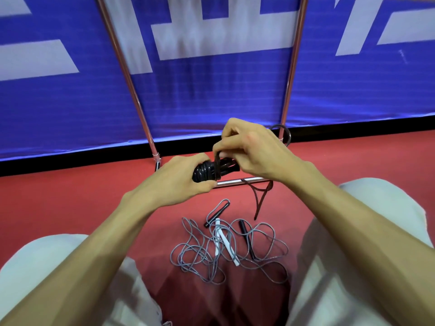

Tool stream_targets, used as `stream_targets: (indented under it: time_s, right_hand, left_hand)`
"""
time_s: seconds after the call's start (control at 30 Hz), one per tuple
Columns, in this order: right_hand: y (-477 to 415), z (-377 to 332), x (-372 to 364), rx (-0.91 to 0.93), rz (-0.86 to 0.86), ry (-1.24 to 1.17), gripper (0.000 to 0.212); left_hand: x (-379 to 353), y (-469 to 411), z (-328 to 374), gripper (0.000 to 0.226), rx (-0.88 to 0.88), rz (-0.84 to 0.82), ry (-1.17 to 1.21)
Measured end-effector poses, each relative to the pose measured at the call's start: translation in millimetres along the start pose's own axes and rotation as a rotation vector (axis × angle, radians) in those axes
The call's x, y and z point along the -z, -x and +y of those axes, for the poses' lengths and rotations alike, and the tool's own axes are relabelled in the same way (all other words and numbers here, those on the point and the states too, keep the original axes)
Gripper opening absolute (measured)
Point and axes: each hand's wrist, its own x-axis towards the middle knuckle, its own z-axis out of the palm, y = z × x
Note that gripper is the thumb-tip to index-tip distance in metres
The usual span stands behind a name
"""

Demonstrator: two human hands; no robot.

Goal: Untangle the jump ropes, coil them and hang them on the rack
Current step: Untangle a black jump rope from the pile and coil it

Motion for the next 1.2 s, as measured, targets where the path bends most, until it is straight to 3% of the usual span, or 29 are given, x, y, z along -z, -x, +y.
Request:
stream_targets:
  time_s: [0.1,0.23,0.37,0.5,0.63,0.73,0.8,0.9,1.03,1.1,1.2]
  right_hand:
    - [-5.4,5.8,-1.7,-0.133,0.092,-0.132,0.006]
    - [-8.4,8.6,-4.8,-0.296,0.153,-0.262,0.021]
    - [-10.3,7.6,-14.9,-0.391,0.085,-0.357,0.021]
    - [-2.0,15.1,-27.9,-0.226,-0.004,-0.3,0.011]
    - [-5.5,11.1,-36.5,-0.174,-0.026,-0.289,0.022]
    - [-8.0,-2.2,-38.9,-0.211,-0.106,-0.304,0.021]
    - [-7.2,-9.0,-36.3,-0.258,-0.145,-0.352,0.031]
    - [-4.1,-10.0,-32.5,-0.355,-0.291,-0.4,0.033]
    - [2.8,-4.2,-29.5,-0.453,-0.499,-0.373,0.054]
    - [5.3,-3.7,-26.9,-0.388,-0.539,-0.299,0.042]
    - [7.8,-3.5,-21.9,-0.257,-0.636,-0.004,0.015]
  left_hand:
    - [5.7,6.5,11.1,0.029,-0.036,-0.002,0.022]
    - [10.4,11.4,18.4,0.032,-0.031,0.004,0.147]
    - [13.3,13.2,18.3,0.026,-0.04,0.117,0.208]
    - [13.6,14.4,14.5,0.02,-0.061,0.175,0.241]
    - [16.3,10.4,14.2,0.013,0.01,0.286,0.381]
    - [14.3,6.4,11.9,0.046,0.063,0.319,0.467]
    - [14.3,4.5,9.2,0.046,0.04,0.321,0.423]
    - [13.7,2.1,2.3,0.023,0.03,0.322,0.322]
    - [12.2,5.3,-14.3,0.027,0.078,0.296,0.119]
    - [12.5,6.6,-19.9,0.032,0.128,0.272,0.007]
    - [10.1,6.6,-20.1,0.033,0.123,0.204,-0.197]
